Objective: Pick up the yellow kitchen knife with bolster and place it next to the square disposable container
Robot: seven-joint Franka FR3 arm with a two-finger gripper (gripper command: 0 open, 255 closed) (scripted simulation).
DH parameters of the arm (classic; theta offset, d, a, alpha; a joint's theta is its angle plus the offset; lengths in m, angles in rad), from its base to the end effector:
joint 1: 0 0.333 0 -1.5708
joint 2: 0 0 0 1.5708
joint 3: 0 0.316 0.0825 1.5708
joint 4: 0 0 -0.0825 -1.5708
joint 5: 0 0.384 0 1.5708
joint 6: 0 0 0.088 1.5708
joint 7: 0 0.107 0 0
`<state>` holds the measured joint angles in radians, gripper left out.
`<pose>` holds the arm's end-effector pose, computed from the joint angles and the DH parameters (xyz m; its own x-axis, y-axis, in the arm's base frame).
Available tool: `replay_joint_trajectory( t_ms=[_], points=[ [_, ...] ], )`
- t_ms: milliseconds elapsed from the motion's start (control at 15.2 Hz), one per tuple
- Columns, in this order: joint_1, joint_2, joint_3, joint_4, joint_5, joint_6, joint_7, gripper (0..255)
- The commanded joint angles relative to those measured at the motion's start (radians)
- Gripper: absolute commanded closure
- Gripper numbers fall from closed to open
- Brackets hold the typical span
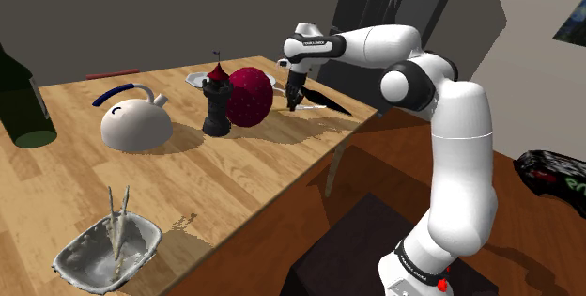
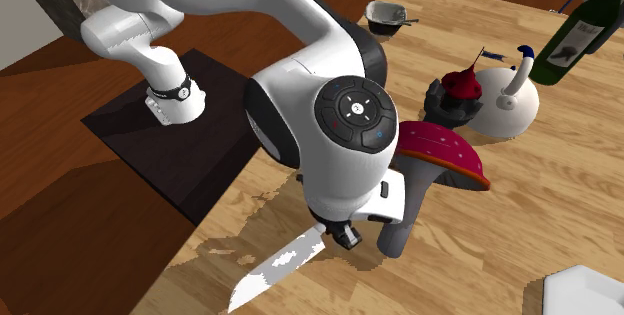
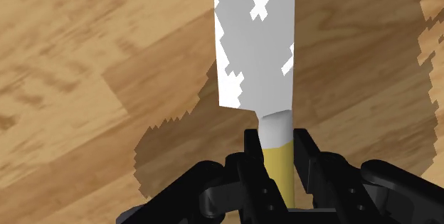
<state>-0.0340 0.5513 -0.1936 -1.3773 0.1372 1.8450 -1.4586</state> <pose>0.6923 -0.1227 0.3930 0.3506 0.9363 0.0196 0.9343 -0.3482 -0.0761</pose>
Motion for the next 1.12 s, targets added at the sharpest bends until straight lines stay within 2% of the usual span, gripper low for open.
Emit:
replay_joint_trajectory(
  t_ms=[0, 1056],
  points=[
    [0.000, -0.006, -0.001, 0.018, -0.002, -0.024, 0.003, 255],
    [-0.013, -0.010, -0.004, 0.228, -0.006, -0.237, 0.015, 255]
  ],
)
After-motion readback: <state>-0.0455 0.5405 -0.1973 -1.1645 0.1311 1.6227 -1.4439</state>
